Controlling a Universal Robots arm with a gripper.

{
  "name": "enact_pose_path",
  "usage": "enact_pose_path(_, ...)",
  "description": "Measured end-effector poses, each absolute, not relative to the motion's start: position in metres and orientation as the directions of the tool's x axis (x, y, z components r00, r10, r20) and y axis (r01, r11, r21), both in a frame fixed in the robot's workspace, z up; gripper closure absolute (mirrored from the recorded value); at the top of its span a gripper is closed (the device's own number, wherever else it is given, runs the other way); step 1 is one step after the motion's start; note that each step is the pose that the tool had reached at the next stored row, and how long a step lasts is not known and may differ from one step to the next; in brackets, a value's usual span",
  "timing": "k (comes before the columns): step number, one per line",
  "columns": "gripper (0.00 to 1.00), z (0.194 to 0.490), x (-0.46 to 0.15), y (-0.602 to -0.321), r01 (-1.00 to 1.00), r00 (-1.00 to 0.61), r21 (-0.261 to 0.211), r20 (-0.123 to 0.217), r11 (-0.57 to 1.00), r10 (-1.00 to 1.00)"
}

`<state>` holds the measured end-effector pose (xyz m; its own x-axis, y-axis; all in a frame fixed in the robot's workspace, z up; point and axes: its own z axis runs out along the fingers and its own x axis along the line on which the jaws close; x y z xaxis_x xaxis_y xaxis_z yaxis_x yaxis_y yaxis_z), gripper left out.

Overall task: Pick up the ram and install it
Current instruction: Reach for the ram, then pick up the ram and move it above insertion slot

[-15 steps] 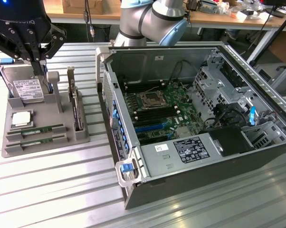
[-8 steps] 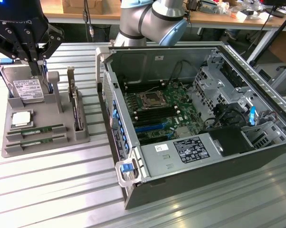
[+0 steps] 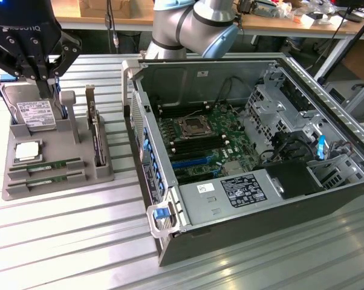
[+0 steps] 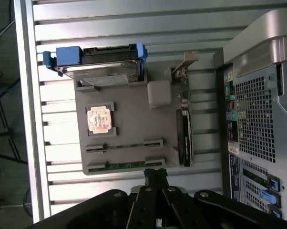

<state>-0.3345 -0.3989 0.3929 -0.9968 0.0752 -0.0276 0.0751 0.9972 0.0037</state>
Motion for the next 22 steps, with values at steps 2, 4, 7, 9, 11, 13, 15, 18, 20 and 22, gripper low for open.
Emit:
enact_pose_path(2, 0.89, 0.3929, -0.3345, -0.3989, 0.075, -0.997, -0.039, -0.031, 0.996, 0.074)
enact_pose_path(4, 0.89, 0.3929, -0.3345, -0.3990, 0.075, -0.997, -0.060, -0.032, 0.995, 0.073)
enact_pose_path(7, 0.89, 0.3929, -0.3345, -0.3989, 0.075, -0.997, -0.061, -0.032, 0.995, 0.073)
enact_pose_path(9, 0.89, 0.3929, -0.3345, -0.3989, 0.075, -0.997, -0.061, -0.032, 0.995, 0.073)
enact_pose_path(11, 0.89, 0.3929, -0.3345, -0.3989, 0.075, -0.997, -0.061, -0.032, 0.995, 0.073)
enact_pose_path(13, 0.89, 0.3929, -0.3345, -0.3989, 0.075, -0.997, -0.061, -0.032, 0.995, 0.073)
enact_pose_path(15, 0.89, 0.3929, -0.3345, -0.3989, 0.075, -0.997, -0.061, -0.032, 0.995, 0.073)
enact_pose_path(18, 0.89, 0.3929, -0.3345, -0.3990, 0.075, -0.997, -0.061, -0.032, 0.995, 0.073)
enact_pose_path(20, 0.89, 0.3928, -0.3346, -0.3989, 0.049, -0.998, -0.061, -0.032, 0.997, 0.047)
enact_pose_path(22, 0.89, 0.3928, -0.3346, -0.3989, 0.018, -0.999, -0.061, -0.032, 0.998, 0.016)
